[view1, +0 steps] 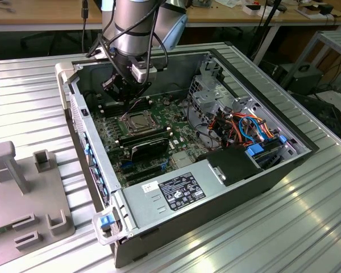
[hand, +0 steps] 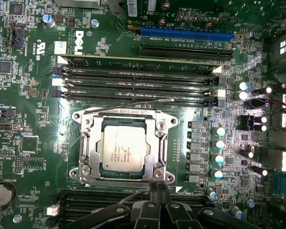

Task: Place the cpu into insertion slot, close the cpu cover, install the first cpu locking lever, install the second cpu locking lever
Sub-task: 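Install the first cpu locking lever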

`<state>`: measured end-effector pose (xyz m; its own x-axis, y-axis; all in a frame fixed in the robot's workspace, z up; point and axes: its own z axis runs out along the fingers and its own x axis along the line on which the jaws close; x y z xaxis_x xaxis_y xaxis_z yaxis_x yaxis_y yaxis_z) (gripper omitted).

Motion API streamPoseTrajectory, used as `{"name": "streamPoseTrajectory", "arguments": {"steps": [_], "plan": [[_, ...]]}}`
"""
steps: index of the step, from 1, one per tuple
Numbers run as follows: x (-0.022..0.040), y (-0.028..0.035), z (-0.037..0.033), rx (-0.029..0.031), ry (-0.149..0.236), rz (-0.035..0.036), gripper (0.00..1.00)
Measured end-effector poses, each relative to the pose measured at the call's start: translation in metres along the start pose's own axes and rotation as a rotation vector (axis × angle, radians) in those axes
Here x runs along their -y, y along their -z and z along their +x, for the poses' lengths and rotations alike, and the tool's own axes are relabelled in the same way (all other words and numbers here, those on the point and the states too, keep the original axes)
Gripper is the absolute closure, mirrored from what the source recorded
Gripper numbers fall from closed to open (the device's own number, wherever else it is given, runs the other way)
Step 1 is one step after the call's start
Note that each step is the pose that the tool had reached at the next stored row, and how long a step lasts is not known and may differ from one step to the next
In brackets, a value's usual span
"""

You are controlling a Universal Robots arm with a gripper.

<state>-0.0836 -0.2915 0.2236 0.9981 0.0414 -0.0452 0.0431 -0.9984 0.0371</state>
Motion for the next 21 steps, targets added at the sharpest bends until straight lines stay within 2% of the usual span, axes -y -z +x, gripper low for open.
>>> {"name": "streamPoseTrajectory", "arguments": {"steps": [10,21], "plan": [[0.0004,-0.0004,0.0003,-0.0002,0.0,0.0001,0.89],[0.0009,-0.0063,0.0131,0.0,0.0,0.0,0.89]]}}
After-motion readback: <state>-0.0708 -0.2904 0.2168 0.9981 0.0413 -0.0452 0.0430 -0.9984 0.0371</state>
